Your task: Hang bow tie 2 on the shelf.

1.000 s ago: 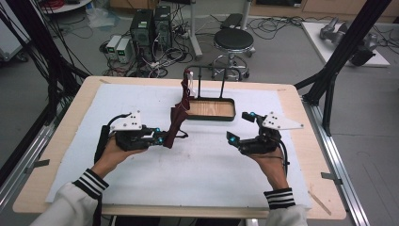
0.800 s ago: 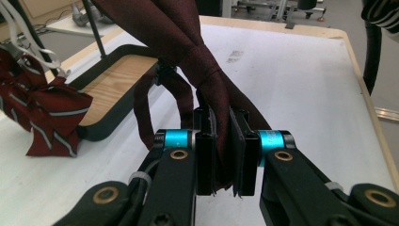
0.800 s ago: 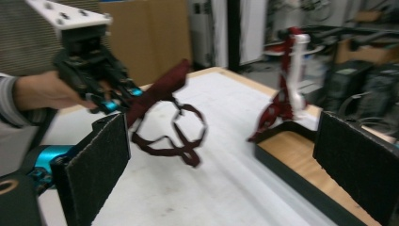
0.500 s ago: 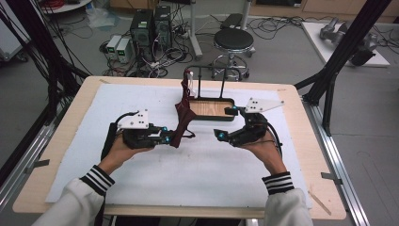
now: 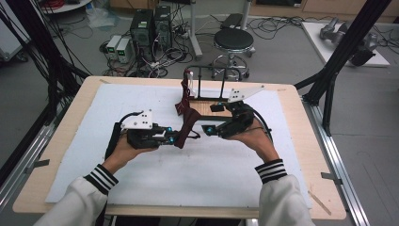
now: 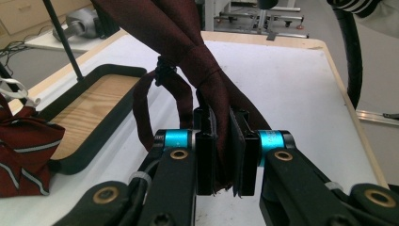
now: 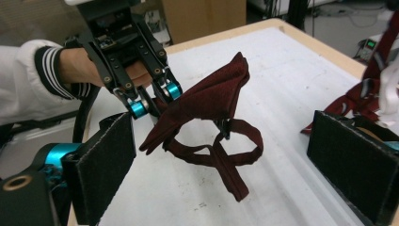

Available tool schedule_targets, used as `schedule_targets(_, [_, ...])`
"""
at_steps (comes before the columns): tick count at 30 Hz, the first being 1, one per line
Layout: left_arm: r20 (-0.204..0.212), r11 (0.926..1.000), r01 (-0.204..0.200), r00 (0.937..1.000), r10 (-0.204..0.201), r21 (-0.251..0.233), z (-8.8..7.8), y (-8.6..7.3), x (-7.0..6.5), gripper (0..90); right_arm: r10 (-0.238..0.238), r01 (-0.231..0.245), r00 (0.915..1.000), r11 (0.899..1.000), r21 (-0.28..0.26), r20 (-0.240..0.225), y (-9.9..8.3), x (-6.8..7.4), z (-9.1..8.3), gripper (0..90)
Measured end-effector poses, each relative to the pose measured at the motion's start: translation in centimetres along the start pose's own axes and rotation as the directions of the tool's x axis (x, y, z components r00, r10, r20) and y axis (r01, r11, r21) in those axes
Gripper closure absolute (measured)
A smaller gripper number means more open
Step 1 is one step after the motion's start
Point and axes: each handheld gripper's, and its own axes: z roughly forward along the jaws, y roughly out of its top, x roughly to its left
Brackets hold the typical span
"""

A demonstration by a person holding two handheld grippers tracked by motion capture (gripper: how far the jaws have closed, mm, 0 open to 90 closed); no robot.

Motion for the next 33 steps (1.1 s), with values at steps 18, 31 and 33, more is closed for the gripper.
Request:
schedule_targets(18, [0.025, 0.9991, -0.038, 0.9989, 0.039, -0.016, -0.1, 0.4, -0.6, 81.8, -0.006, 0.012, 0.9951, 0.998, 0.060, -0.099, 1.4, -0.1, 2.5, 29.5])
schedule_targets(31, [0.031, 0.9985, -0.054, 0.9980, 0.054, -0.009, 0.1, 0.5, -1.1, 81.8, -0.004, 0.015, 0.9899, 0.997, 0.076, -0.142, 1.4, 0.1, 2.5, 65.4])
schedule_targets(33, [0.026, 0.9985, -0.054, 0.9982, 0.054, -0.003, 0.0, 0.5, -1.0, 81.8, -0.004, 0.015, 0.9901, 0.997, 0.077, -0.140, 1.5, 0.1, 2.4, 74.5])
